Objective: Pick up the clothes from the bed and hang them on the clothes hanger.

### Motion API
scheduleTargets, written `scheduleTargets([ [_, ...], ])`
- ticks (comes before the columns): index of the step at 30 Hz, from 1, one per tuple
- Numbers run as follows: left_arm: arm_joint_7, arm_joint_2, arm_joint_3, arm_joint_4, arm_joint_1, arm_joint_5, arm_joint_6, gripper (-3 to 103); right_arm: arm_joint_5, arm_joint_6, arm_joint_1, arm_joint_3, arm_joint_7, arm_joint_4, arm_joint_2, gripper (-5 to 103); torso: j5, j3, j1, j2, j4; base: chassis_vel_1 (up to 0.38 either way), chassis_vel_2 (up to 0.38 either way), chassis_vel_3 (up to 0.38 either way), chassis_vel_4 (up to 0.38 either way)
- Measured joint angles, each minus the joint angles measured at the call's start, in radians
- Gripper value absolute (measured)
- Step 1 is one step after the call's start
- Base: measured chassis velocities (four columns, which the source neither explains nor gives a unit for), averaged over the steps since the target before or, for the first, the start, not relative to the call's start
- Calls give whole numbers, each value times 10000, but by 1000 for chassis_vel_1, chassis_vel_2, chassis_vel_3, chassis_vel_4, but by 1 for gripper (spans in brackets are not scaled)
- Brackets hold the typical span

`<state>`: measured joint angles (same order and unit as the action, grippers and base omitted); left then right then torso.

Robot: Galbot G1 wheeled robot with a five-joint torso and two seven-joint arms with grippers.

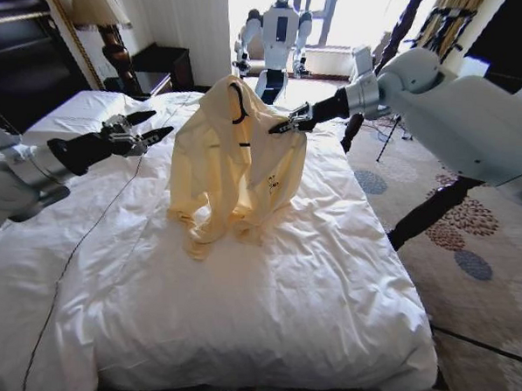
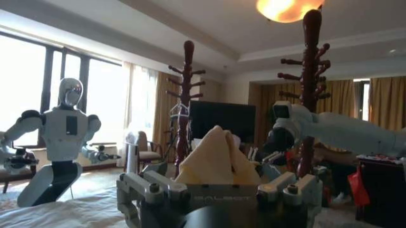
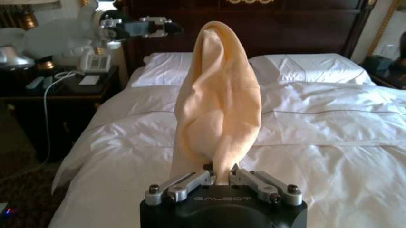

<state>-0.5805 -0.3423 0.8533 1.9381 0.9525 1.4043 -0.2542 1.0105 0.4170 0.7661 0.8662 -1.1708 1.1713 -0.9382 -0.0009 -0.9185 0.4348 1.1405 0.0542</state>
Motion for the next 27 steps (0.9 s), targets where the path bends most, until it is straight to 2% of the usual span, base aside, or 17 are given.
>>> scheduleTargets([
  [3,-58,476,-160,-174,-212,253,-41,100,-92,-112,20,-65,-375,134,7,1,11,0,-1,0,3,0,0,0,0],
  [10,-373,968,-458,-442,-330,594,-183,100,107,-114,-2,-155,-472,721,81,1,2,0,0,0,1,0,0,0,0],
  [17,-442,947,-584,-363,-333,678,-235,100,95,-174,-5,-180,-518,1010,-32,1,3,0,-1,0,3,0,0,0,0],
  [21,-764,892,-585,-406,-298,688,-239,102,20,-175,5,-168,-523,1191,-64,1,2,0,0,0,1,0,0,0,0],
  [24,-818,879,-583,-429,-293,766,-205,88,-87,-184,2,-166,-494,1288,-132,1,4,0,-2,1,3,0,0,0,0],
  [26,-818,867,-582,-429,-293,772,-197,88,-89,-185,-1,-165,-465,1313,-164,1,4,0,-1,0,3,0,0,0,0],
  [27,-829,842,-570,-424,-274,778,-188,81,-82,-185,-2,-165,-414,1337,-201,1,4,0,-1,0,3,0,0,0,0],
])
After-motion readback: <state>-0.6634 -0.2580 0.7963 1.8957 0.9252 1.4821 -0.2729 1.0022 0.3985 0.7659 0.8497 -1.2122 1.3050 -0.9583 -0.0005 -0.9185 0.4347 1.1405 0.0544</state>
